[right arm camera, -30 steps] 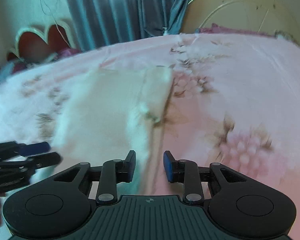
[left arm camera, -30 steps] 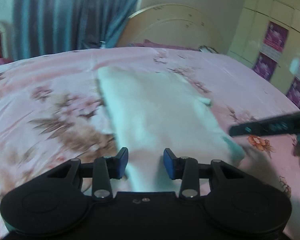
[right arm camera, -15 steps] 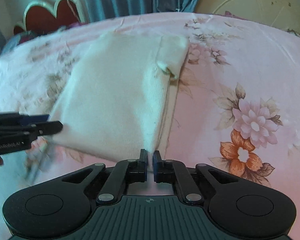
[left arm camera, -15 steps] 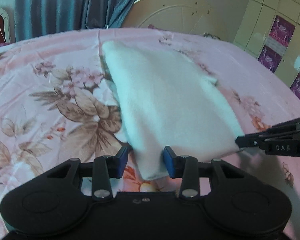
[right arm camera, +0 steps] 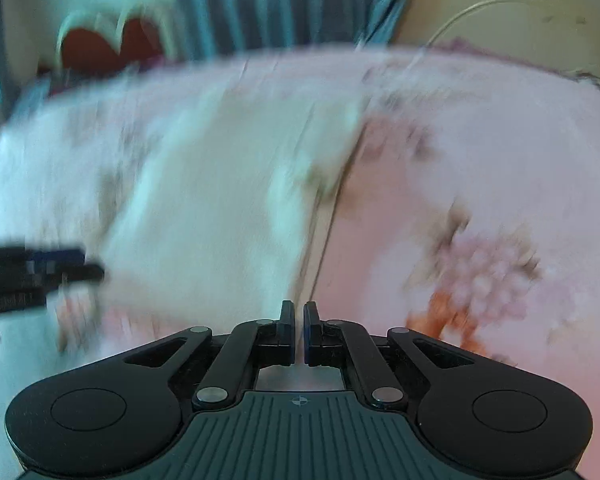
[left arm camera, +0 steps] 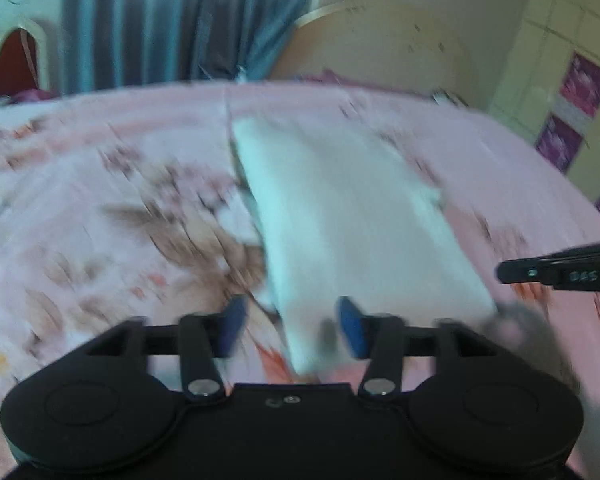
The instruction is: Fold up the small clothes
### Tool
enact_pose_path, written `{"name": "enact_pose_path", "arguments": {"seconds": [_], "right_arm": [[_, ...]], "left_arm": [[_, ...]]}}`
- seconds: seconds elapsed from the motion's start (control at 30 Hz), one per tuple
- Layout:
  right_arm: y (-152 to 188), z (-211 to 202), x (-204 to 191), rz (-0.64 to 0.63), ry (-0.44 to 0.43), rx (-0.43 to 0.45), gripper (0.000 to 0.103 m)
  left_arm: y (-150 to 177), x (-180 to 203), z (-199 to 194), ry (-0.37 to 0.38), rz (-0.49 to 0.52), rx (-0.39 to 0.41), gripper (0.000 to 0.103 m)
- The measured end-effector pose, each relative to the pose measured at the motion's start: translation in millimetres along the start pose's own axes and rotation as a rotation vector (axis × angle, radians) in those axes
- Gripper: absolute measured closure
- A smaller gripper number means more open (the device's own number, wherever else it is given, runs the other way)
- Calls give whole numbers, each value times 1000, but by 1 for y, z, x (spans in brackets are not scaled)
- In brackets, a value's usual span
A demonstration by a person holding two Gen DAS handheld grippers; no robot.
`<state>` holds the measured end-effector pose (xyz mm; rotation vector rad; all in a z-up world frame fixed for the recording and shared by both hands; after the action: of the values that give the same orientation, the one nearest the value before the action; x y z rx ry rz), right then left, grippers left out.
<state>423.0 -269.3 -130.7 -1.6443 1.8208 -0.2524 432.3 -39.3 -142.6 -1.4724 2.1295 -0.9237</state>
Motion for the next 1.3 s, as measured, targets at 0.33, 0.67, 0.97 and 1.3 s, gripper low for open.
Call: {"name": "enact_pose_path", "arguments": {"seconds": [0.33, 0.67, 0.97, 1.3], "right_arm": [[-64, 55, -12, 46, -28, 17, 63], [-56, 79, 0, 130, -116, -28, 91], [-50, 82, 10, 52, -73, -48, 94], [-42, 73, 26, 131, -73, -53, 47]], "left_arm": [[-54, -28, 51, -34, -114, 1, 34], [-46, -25, 76, -24, -160, -64, 53], [-36, -4, 81, -51, -56, -154, 33], [2, 19, 46, -56, -80, -158, 33]]}}
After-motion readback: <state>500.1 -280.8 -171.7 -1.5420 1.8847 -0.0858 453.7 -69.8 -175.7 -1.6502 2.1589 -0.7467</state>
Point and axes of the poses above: each gripper's, at about its wrist camera, not at the fingertips, and z roughly the way its jaws point, x to its right, y to its underside, the point moved 9 cm from there along z, roughly the way its jaws point, and after that the axes turned 10 degrees about z, right-handed, at the moved point
